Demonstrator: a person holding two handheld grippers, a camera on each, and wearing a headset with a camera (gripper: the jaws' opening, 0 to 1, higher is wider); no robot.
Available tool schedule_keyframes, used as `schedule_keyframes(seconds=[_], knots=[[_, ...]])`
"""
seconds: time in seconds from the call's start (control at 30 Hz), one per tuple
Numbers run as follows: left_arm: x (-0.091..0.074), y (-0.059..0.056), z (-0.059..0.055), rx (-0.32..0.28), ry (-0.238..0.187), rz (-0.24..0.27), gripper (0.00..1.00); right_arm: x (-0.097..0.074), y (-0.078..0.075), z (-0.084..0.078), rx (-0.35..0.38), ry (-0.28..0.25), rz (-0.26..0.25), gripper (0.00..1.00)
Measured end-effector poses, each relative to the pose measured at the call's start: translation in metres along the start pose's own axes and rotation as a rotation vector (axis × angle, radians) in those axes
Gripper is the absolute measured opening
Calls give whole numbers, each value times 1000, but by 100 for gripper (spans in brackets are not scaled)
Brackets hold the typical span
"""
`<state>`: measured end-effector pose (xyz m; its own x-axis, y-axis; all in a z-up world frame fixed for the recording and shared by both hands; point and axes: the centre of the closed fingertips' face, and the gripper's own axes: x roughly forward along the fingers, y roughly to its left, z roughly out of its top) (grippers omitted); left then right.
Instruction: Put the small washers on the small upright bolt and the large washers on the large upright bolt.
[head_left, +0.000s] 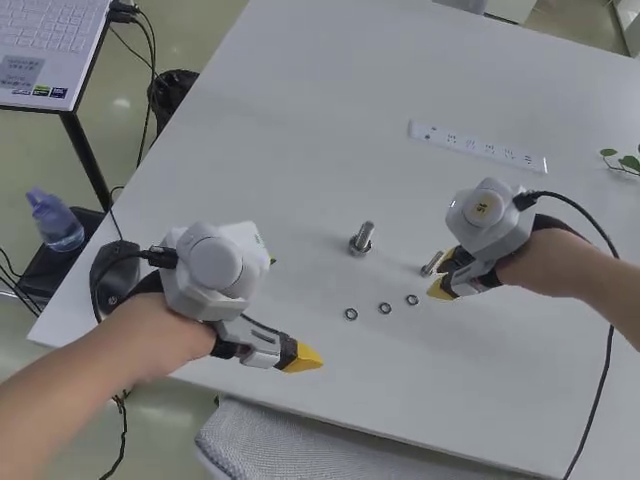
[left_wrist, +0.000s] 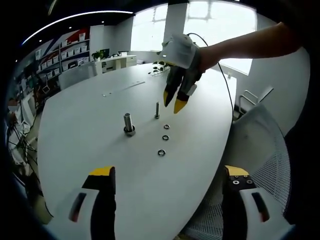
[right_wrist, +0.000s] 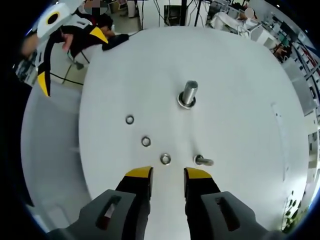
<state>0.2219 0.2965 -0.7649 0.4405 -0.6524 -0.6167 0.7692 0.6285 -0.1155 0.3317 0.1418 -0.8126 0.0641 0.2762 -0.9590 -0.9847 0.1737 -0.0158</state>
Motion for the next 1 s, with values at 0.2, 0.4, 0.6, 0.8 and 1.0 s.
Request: schedule_keyframes(seconds=[0.2,0.4,0.6,0.8,1.0], knots=[[-1,-1,-5,-2,13,-1,88,13,1,-5,13,1,5,26],[-1,0,-6,-6,9,8,87,24,4,-4,19,-4,5,25],[2,1,-6,-11,10,9,88,35,4,-5,9,4,-5,25],[2,5,-8,26,27,28,91,47,5,-7,38,17,5,25],[4,3,-6,2,11,15,93,50,5,-7,31,16,-1,25]])
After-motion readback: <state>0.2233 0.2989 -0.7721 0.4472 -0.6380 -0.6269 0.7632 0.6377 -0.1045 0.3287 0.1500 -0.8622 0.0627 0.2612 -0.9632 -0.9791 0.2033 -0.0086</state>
